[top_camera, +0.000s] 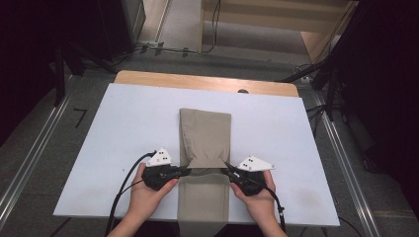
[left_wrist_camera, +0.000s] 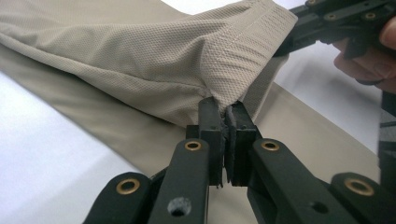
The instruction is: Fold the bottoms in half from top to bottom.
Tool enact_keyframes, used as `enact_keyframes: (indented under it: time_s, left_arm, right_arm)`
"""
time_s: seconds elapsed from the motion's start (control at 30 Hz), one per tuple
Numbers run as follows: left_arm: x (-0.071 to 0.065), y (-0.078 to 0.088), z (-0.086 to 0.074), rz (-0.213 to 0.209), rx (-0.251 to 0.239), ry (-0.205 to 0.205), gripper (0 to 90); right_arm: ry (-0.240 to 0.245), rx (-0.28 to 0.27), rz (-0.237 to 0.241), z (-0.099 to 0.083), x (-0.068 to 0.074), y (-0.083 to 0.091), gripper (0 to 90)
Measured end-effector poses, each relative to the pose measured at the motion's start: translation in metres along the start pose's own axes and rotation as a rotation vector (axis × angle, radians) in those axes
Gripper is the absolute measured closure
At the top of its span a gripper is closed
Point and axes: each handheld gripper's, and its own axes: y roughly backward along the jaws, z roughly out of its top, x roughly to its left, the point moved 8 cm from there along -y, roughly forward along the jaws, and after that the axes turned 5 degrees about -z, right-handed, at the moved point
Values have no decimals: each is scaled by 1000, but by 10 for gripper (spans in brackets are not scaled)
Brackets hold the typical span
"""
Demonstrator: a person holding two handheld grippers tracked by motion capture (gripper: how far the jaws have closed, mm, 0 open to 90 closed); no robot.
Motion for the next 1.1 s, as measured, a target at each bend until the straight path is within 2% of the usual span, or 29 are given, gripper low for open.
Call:
enact_keyframes:
  time_s: [0.3, 0.4, 0.63, 1.0, 1.07, 1.1]
  left_arm:
    - [-26, 14, -11, -32, -4, -8, 877]
    - [-35, 19, -16, -53, -7, 2, 877]
    - [-54, 28, -24, -76, 3, -14, 877]
    - [-86, 45, -42, -133, 14, -3, 875]
    - [-89, 46, -45, -118, 9, -16, 865]
    - [-90, 48, -45, -104, -10, -25, 830]
  right_arm:
    - [15, 4, 9, -9, 19, 22, 810]
    - [19, 6, 19, -13, 27, 30, 810]
    - [20, 9, 39, -23, 45, 52, 809]
    - [46, 19, 73, -40, 69, 80, 809]
    - [47, 27, 78, -44, 73, 84, 796]
    - [38, 23, 90, -45, 74, 86, 752]
